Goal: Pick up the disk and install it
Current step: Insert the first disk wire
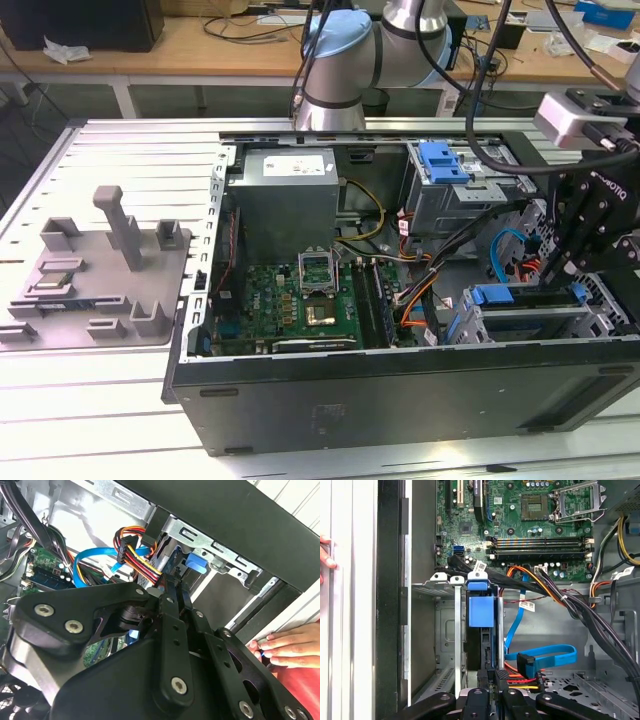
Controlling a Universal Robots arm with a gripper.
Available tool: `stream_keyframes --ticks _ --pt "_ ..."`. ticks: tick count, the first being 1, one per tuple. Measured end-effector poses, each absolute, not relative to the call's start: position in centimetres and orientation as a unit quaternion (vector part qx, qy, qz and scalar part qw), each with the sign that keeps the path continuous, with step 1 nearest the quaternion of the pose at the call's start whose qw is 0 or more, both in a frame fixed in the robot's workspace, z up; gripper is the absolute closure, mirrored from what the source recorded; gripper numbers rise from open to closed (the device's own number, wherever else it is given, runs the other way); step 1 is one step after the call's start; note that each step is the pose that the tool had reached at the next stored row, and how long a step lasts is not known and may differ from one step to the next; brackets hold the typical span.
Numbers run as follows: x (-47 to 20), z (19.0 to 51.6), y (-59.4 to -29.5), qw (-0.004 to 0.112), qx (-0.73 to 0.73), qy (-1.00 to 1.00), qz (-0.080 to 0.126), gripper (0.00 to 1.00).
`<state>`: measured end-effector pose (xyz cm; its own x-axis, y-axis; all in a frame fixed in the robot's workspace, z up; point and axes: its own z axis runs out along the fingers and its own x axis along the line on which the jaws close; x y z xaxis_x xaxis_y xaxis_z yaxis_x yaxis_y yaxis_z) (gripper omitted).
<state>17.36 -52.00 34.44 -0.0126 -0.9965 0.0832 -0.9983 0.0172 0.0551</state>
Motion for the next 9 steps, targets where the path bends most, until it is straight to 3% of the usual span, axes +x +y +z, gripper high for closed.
stream_keyframes --ticks 9 --pt "17.37 34.24 -52.0 0.049 0.701 -0.711 0.01 0.83"
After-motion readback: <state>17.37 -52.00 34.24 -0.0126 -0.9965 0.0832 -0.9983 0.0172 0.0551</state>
